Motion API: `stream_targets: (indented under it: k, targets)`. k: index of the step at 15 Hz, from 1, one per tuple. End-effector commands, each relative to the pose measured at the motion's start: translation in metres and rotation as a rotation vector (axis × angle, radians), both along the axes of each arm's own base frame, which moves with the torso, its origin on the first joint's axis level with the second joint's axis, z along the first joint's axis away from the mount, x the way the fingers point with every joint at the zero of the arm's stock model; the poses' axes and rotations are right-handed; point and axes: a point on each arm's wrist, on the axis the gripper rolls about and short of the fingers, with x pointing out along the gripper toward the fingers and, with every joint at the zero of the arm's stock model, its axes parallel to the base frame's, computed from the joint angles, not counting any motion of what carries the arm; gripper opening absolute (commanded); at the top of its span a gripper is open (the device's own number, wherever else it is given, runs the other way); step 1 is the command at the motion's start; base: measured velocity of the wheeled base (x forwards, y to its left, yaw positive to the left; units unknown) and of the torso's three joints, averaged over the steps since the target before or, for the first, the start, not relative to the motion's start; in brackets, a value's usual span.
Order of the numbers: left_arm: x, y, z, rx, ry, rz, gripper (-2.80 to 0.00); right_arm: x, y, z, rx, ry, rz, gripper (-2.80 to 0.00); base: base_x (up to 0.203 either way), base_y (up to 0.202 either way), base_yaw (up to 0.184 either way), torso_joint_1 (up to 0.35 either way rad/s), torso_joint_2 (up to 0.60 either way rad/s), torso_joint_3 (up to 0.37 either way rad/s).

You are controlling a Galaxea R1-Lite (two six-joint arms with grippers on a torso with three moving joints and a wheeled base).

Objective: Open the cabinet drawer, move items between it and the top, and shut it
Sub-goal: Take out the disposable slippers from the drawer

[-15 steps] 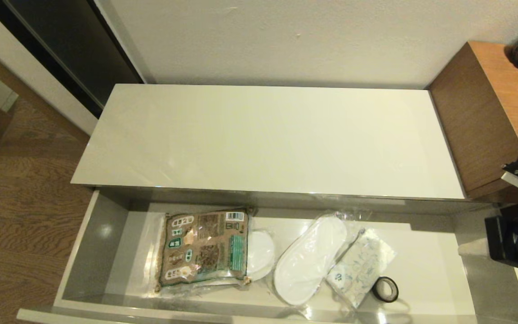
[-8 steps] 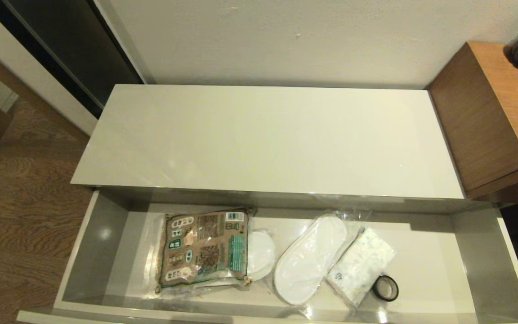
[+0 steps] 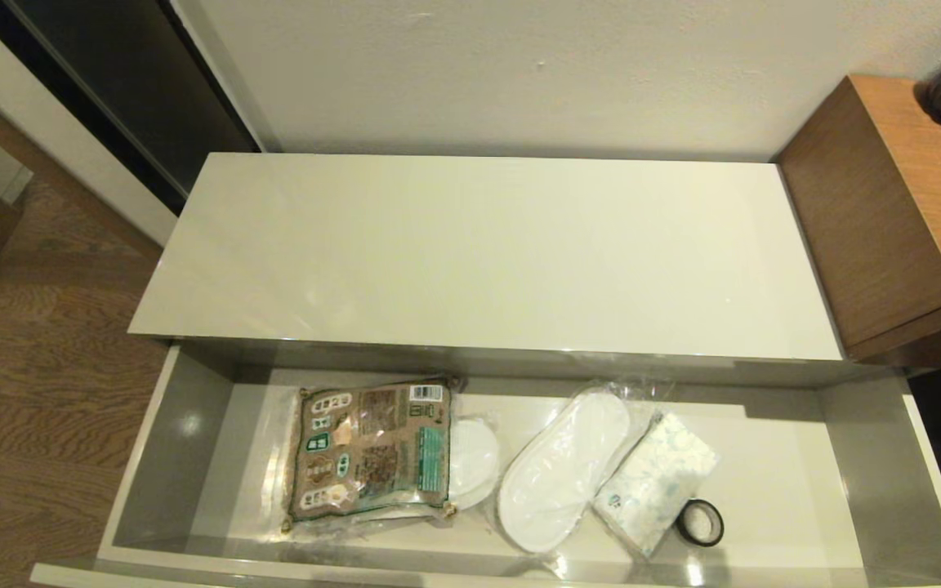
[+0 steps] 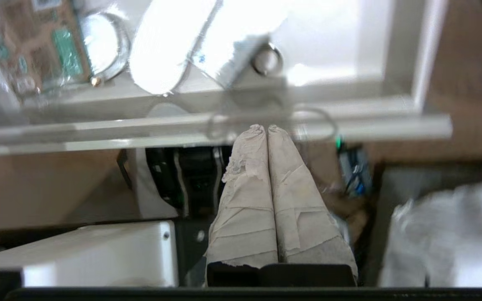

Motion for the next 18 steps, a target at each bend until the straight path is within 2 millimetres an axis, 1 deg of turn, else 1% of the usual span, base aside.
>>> stream_targets:
  k: [1,3,4,5,6,7,8,10,12,13,15,16,17,18]
  targets:
    - [0.0,0.0,0.0,-0.001,0.001,0.0,-2.8,0.096,0.026,-0.029,-0.124,0.15,0.135,-2.8,0.0,0.0,0.0,0.0,0.0,0.0]
    - [0.0,0.0,0.0,-0.001,0.001,0.0,-2.8,0.151,0.043,-0.06,-0.192,0.219,0.252,-2.8,0.0,0.0,0.0,0.0,0.0,0.0]
    - [0.0,0.0,0.0,-0.001,0.001,0.0,-2.8,0.174,0.052,-0.075,-0.21,0.206,0.311,-2.8,0.0,0.0,0.0,0.0,0.0,0.0]
    - [0.0,0.0,0.0,-0.001,0.001,0.0,-2.8,0.19,0.066,-0.088,-0.235,0.191,0.37,-2.8,0.0,0.0,0.0,0.0,0.0,0.0]
    - [0.0,0.0,0.0,-0.001,0.001,0.0,-2.8,0.197,0.08,-0.099,-0.289,0.183,0.425,-2.8,0.0,0.0,0.0,0.0,0.0,0.0]
    - [0.0,0.0,0.0,-0.001,0.001,0.0,-2.8,0.198,0.089,-0.109,-0.364,0.207,0.456,-2.8,0.0,0.0,0.0,0.0,0.0,0.0]
    - [0.0,0.0,0.0,-0.001,0.001,0.0,-2.8,0.192,0.095,-0.122,-0.407,0.256,0.491,-2.8,0.0,0.0,0.0,0.0,0.0,0.0]
    - [0.0,0.0,0.0,0.0,0.001,0.0,-2.8,0.173,0.105,-0.148,-0.488,0.389,0.562,-2.8,0.0,0.0,0.0,0.0,0.0,0.0]
    - [0.0,0.0,0.0,-0.001,0.001,0.0,-2.8,0.174,0.111,-0.174,-0.576,0.492,0.565,-2.8,0.0,0.0,0.0,0.0,0.0,0.0]
    - [0.0,0.0,0.0,-0.001,0.001,0.0,-2.8,0.173,0.115,-0.179,-0.621,0.5,0.561,-2.8,0.0,0.0,0.0,0.0,0.0,0.0]
    - [0.0,0.0,0.0,-0.001,0.001,0.0,-2.8,0.178,0.122,-0.174,-0.64,0.474,0.573,-2.8,0.0,0.0,0.0,0.0,0.0,0.0]
    - [0.0,0.0,0.0,-0.001,0.001,0.0,-2.8,0.179,0.126,-0.175,-0.651,0.473,0.592,-2.8,0.0,0.0,0.0,0.0,0.0,0.0]
    - [0.0,0.0,0.0,-0.001,0.001,0.0,-2.8,0.18,0.13,-0.179,-0.671,0.477,0.609,-2.8,0.0,0.0,0.0,0.0,0.0,0.0]
    - [0.0,0.0,0.0,-0.001,0.001,0.0,-2.8,0.183,0.136,-0.188,-0.706,0.488,0.617,-2.8,0.0,0.0,0.0,0.0,0.0,0.0]
